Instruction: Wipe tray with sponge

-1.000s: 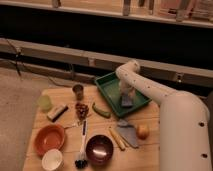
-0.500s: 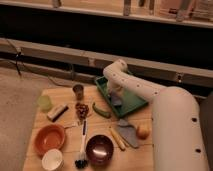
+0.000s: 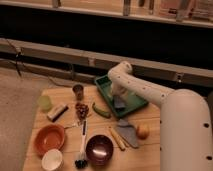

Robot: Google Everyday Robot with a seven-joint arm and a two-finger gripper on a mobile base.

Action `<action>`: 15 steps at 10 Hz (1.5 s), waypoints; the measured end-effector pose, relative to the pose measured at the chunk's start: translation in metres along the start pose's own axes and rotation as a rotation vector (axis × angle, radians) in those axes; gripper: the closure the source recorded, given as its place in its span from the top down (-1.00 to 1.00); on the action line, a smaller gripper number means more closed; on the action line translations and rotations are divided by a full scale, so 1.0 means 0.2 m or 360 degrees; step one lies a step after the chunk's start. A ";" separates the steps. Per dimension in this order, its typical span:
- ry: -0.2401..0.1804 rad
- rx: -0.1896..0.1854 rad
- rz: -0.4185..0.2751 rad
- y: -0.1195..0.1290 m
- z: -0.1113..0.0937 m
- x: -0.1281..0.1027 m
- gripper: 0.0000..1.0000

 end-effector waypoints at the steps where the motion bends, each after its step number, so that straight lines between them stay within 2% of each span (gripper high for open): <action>1: -0.0003 0.0001 0.0012 0.04 0.00 -0.01 -0.99; 4: -0.0022 0.0012 0.0042 0.09 -0.02 -0.06 -0.99; 6: -0.0028 0.0016 0.0064 0.20 -0.02 -0.01 -0.99; 8: -0.0067 0.0018 0.0104 0.31 -0.03 0.04 -0.99; 10: -0.0080 0.0018 0.0130 0.37 -0.04 0.06 -0.99; 11: -0.0086 0.0017 0.0132 0.36 -0.04 0.08 -0.99; 15: -0.0074 0.0016 0.0145 0.19 -0.02 0.30 -0.99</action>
